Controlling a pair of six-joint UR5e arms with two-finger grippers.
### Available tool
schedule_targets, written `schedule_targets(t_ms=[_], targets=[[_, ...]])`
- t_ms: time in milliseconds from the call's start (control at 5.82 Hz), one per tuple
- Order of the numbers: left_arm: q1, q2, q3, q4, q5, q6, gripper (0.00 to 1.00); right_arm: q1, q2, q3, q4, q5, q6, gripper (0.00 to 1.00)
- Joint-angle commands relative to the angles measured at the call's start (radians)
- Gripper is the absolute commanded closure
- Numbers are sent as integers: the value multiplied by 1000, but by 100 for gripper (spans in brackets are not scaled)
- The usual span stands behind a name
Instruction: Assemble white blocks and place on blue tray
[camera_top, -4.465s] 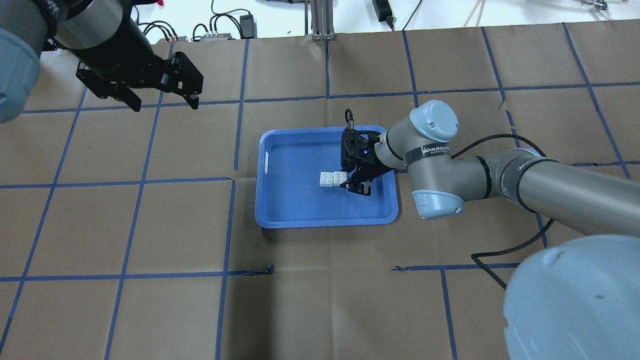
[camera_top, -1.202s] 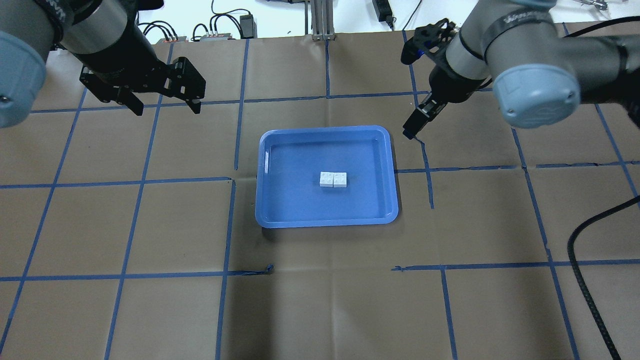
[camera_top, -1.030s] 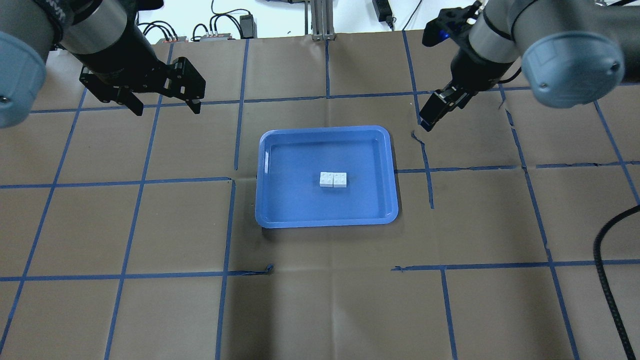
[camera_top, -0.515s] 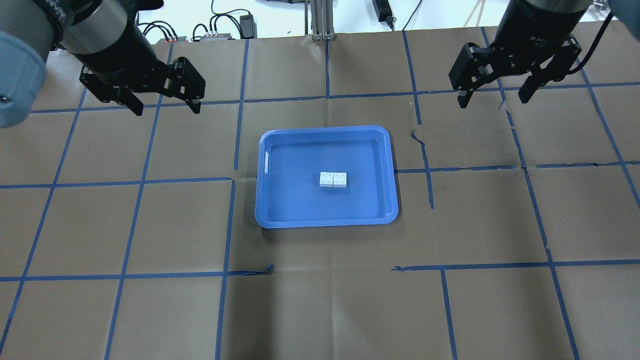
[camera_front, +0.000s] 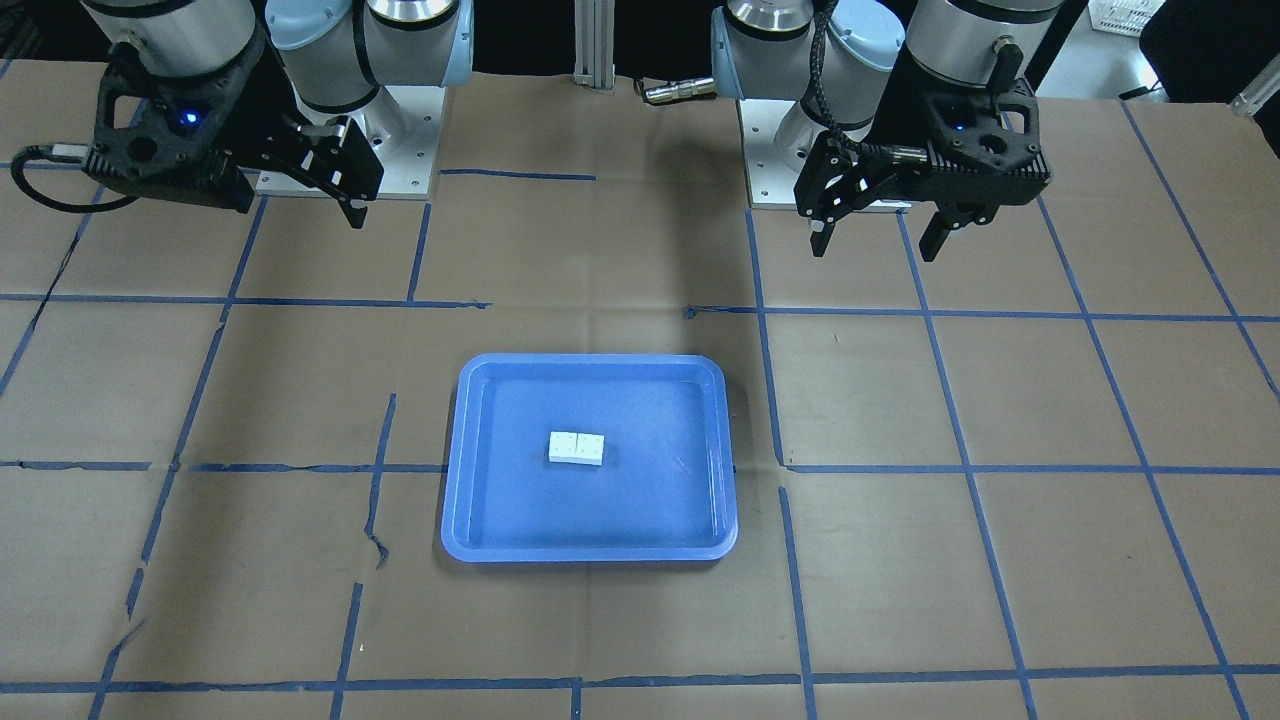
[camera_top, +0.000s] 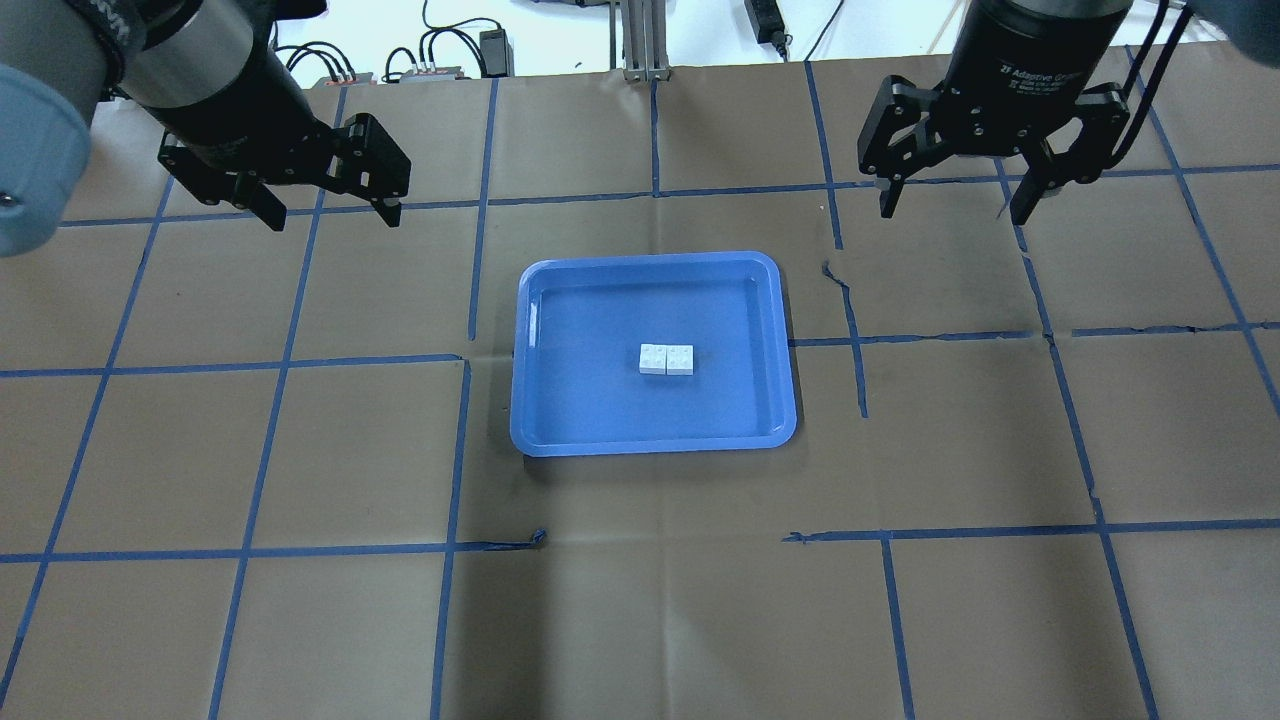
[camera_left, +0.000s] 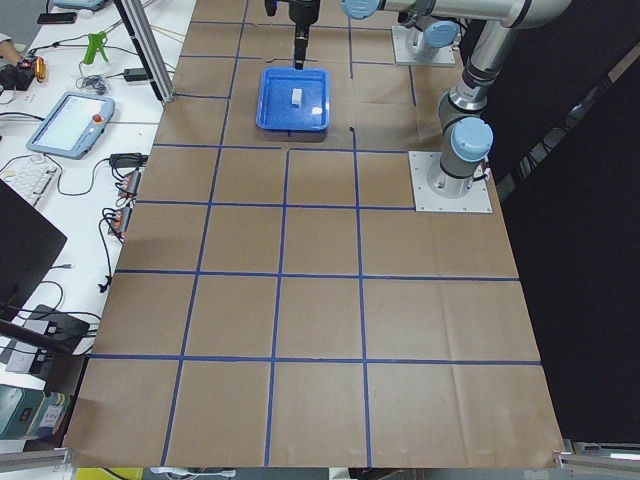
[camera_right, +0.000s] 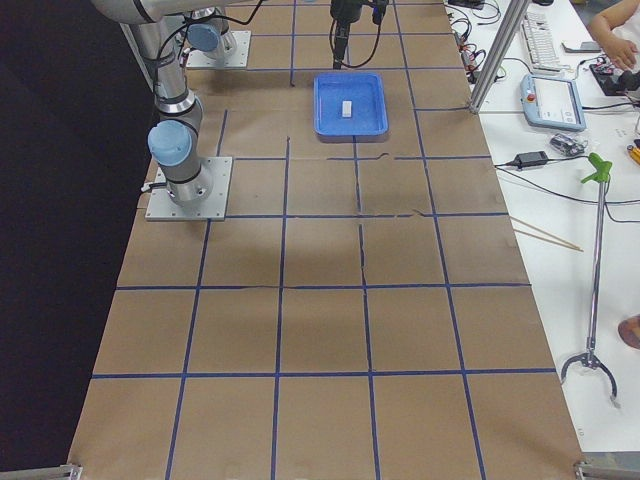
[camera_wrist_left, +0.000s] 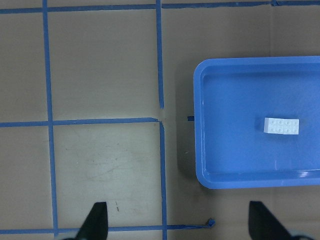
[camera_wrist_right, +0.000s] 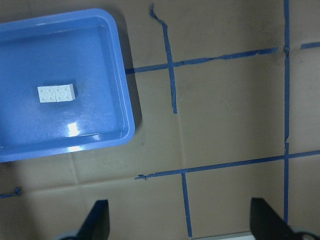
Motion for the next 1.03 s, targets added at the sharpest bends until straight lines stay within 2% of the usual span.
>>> schedule_targets(t_ms=[0,859], targets=[[0,0,0,0,0,-2,1,-11,-8,68,-66,-4,0,0],[-29,-29,-35,43,0,-38,1,-16,-7,69,-71,-6,8,0]])
